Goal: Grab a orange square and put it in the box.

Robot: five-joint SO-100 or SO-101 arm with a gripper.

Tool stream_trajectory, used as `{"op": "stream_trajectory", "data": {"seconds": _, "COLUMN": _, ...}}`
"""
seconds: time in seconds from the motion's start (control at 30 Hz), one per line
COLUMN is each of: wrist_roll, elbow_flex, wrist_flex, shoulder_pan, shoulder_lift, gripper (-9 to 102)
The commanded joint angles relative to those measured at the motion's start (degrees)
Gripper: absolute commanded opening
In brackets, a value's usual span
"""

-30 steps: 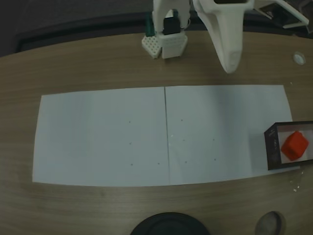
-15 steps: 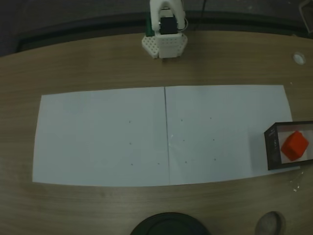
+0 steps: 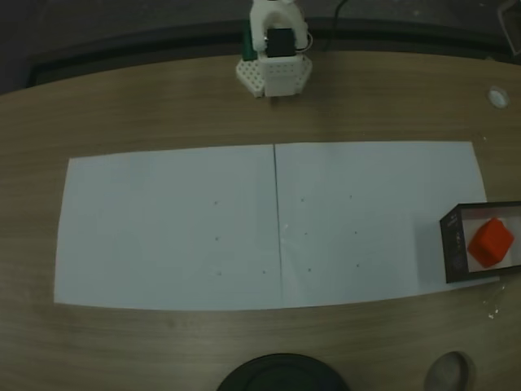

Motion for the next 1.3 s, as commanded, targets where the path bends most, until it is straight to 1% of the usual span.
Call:
{"op": "stream_trajectory", "data": {"seconds": 0.0, "wrist_roll": 0.09, "elbow_flex": 3.69, "wrist_flex": -4.39, "shoulder_pan": 0.18, "shoulder_lift": 0.97, "gripper": 0}}
{"op": "stream_trajectory", "data": {"seconds": 0.37, "wrist_roll": 0.09, "elbow_flex": 30.06, "wrist_flex": -23.64, "shoulder_pan": 0.18, "shoulder_lift": 10.11, "gripper": 0}}
{"op": "stream_trajectory", "data": {"seconds": 0.53, "wrist_roll": 0.09, "elbow_flex": 43.24, "wrist_flex": -30.59, "shoulder_pan": 0.18, "shoulder_lift": 10.2, "gripper": 0}}
{"op": "stream_trajectory", "data": {"seconds": 0.73, "wrist_roll": 0.0, "elbow_flex": 54.4, "wrist_flex": -38.67, "shoulder_pan": 0.26, "shoulder_lift": 10.2, "gripper": 0}}
{"op": "stream_trajectory", "data": {"seconds": 0.9, "wrist_roll": 0.0, "elbow_flex": 62.75, "wrist_flex": -41.92, "shoulder_pan": 0.26, "shoulder_lift": 10.2, "gripper": 0}}
{"op": "stream_trajectory", "data": {"seconds": 1.07, "wrist_roll": 0.09, "elbow_flex": 66.97, "wrist_flex": -41.84, "shoulder_pan": 0.26, "shoulder_lift": 10.28, "gripper": 0}}
{"op": "stream_trajectory", "data": {"seconds": 1.27, "wrist_roll": 0.44, "elbow_flex": 68.29, "wrist_flex": -41.22, "shoulder_pan": 0.26, "shoulder_lift": 10.28, "gripper": 0}}
